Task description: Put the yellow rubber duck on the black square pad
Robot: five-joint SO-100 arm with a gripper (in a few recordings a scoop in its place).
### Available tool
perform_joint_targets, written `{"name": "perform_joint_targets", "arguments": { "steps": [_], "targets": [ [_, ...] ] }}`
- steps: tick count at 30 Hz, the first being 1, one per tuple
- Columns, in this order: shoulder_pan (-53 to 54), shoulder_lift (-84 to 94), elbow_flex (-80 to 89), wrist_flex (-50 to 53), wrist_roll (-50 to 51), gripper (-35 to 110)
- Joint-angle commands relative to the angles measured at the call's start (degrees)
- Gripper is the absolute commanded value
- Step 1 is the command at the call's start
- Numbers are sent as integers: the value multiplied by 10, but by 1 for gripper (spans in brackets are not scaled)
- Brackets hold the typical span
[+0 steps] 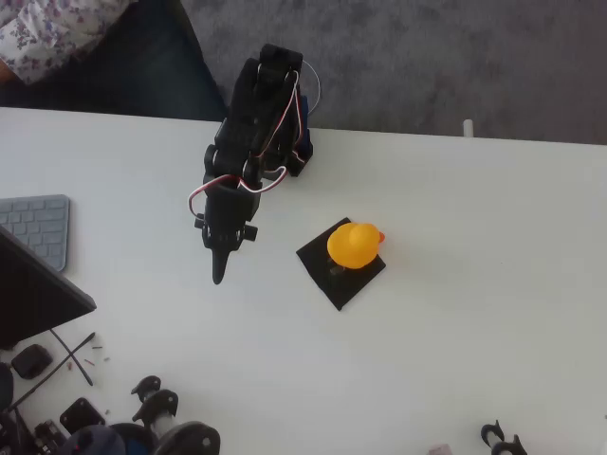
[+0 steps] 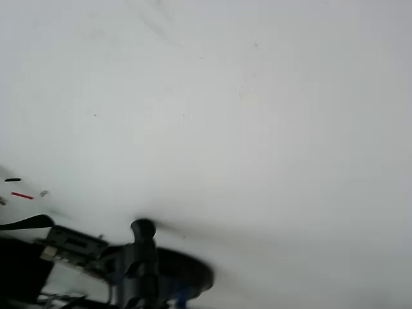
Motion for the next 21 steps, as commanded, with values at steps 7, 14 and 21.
{"name": "perform_joint_targets", "arguments": {
  "steps": [7, 14, 21],
  "targets": [
    [-8, 18, 11, -75, 36, 11],
    [-77, 153, 112, -144, 87, 11],
    [-115, 359, 281, -159, 98, 11]
  ]
}}
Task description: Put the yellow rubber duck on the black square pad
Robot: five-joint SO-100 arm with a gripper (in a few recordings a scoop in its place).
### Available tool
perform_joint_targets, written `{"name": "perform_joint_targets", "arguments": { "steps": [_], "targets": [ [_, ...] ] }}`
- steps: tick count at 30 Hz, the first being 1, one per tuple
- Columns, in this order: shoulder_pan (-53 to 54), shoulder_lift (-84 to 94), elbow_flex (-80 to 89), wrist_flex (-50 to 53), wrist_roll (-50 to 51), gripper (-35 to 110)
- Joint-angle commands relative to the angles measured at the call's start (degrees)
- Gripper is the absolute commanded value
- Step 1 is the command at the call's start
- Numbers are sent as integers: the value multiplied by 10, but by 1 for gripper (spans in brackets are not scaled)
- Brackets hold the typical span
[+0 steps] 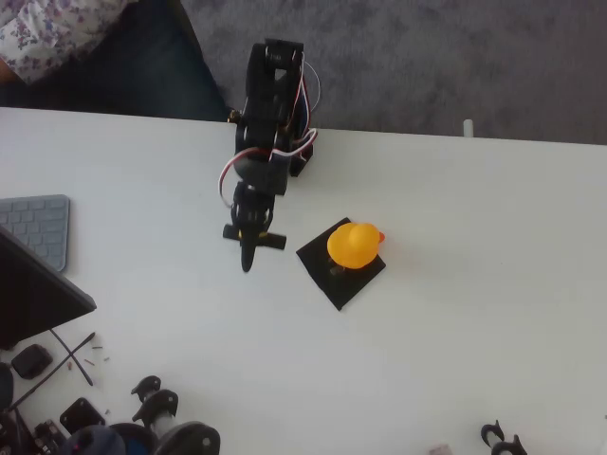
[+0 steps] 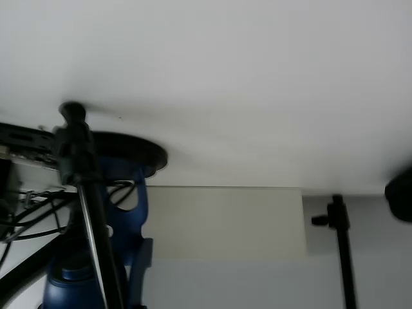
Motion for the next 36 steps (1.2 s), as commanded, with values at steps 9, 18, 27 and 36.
{"name": "perform_joint_targets", "arguments": {
  "steps": [9, 18, 27, 36],
  "targets": [
    [-4, 386, 225, 5, -11, 11],
    [25, 483, 319, 6, -6, 10],
    [47, 483, 321, 6, -9, 4],
    [44, 483, 337, 4, -4, 4]
  ]
}}
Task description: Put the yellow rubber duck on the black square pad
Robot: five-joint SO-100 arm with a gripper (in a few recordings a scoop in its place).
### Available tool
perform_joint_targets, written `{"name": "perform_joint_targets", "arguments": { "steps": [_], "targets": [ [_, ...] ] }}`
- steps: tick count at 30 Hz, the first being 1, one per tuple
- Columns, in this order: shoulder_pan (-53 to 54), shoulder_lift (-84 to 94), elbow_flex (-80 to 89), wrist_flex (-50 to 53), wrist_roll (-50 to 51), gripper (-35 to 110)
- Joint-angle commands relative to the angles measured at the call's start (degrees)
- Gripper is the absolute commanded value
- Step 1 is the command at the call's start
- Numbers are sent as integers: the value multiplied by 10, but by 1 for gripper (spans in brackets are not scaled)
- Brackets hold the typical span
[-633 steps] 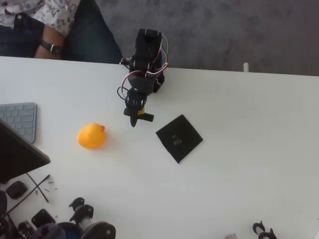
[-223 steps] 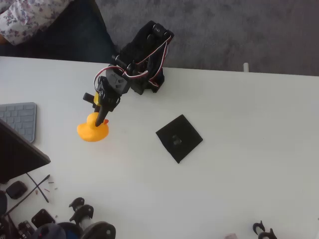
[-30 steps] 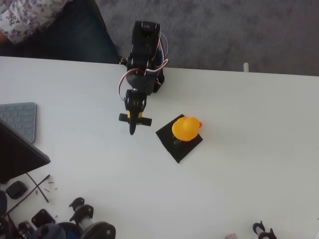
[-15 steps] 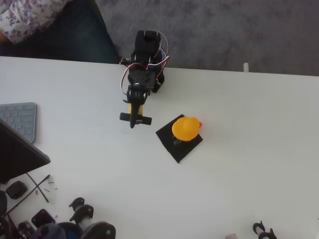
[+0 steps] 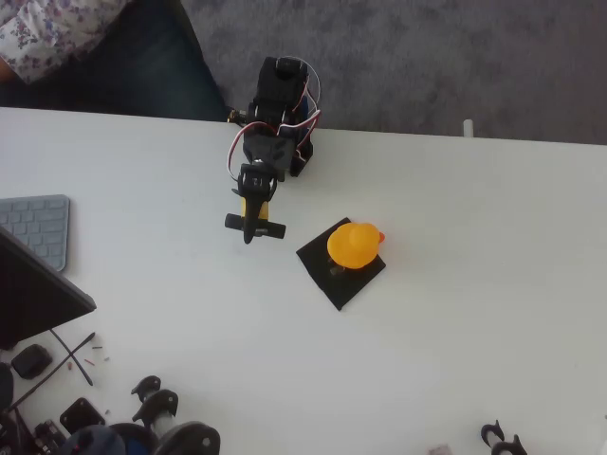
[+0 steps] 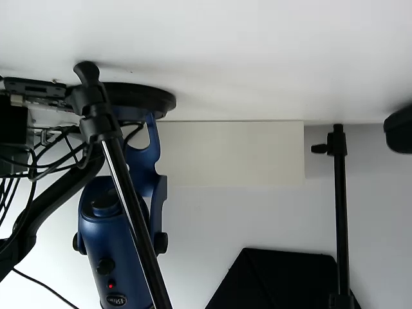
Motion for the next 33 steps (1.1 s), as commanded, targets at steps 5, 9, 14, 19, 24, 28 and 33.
{"name": "perform_joint_targets", "arguments": {
  "steps": [5, 9, 14, 19, 24, 28, 33],
  "targets": [
    [17, 11, 25, 2, -6, 4],
    [18, 11, 28, 5, -6, 4],
    [15, 11, 50, -1, -6, 4],
    [16, 11, 55, 4, -6, 4],
    [15, 11, 63, 4, -6, 4],
    [18, 11, 64, 4, -7, 4],
    [18, 11, 64, 5, -7, 4]
  ]
}}
